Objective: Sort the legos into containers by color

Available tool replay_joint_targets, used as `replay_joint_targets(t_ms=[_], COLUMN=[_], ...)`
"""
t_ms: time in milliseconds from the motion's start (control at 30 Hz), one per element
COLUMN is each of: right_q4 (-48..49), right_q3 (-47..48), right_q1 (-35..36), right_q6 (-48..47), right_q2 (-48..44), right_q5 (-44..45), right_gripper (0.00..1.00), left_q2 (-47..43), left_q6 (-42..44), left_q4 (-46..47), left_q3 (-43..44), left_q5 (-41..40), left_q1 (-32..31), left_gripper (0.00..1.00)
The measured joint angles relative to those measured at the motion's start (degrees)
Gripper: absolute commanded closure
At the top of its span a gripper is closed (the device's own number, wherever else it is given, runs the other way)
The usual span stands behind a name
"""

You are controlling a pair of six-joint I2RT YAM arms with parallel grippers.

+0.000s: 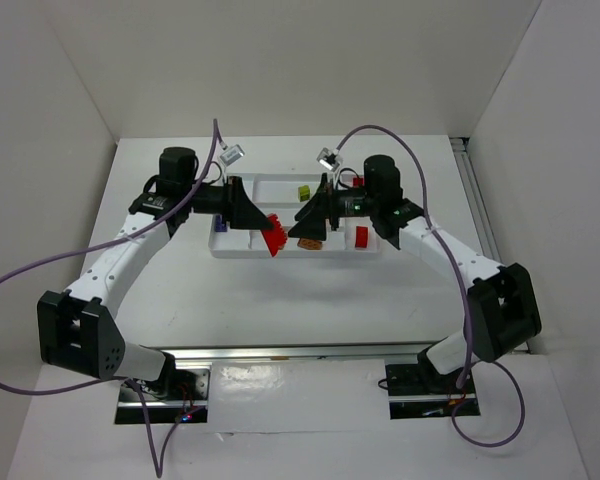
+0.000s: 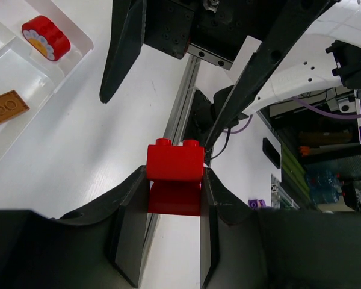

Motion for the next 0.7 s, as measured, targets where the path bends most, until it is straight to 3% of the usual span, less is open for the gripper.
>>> replay_joint_targets(t_ms=[133, 400, 567, 700], right_q4=[1.2, 1.6, 1.4, 1.2], right_q3=[0.8, 2.0, 3.3, 4.3], right_q1=[0.5, 3.4, 3.7, 3.9], right_q6=[0.1, 0.2, -0.2, -0.3], right_q2=[1.1, 2.1, 2.7, 4.0], right_q5=[-2.5, -5.9, -6.9, -7.3], right_gripper=[0.08, 0.08, 0.30, 0.31], left_q2=[0.0, -0.2, -0.2, -0.2], left_q6=[0.0, 0.0, 0.0, 0.0], left_q4=[0.3, 0.3, 0.3, 0.3], left_q3=[-0.2, -0.4, -0.4, -0.4], left_q5=[0.2, 0.2, 0.1, 0.1], left_q1=[0.1, 0.1, 0.1, 0.1], left_gripper=[1.00, 1.00, 1.00, 1.00])
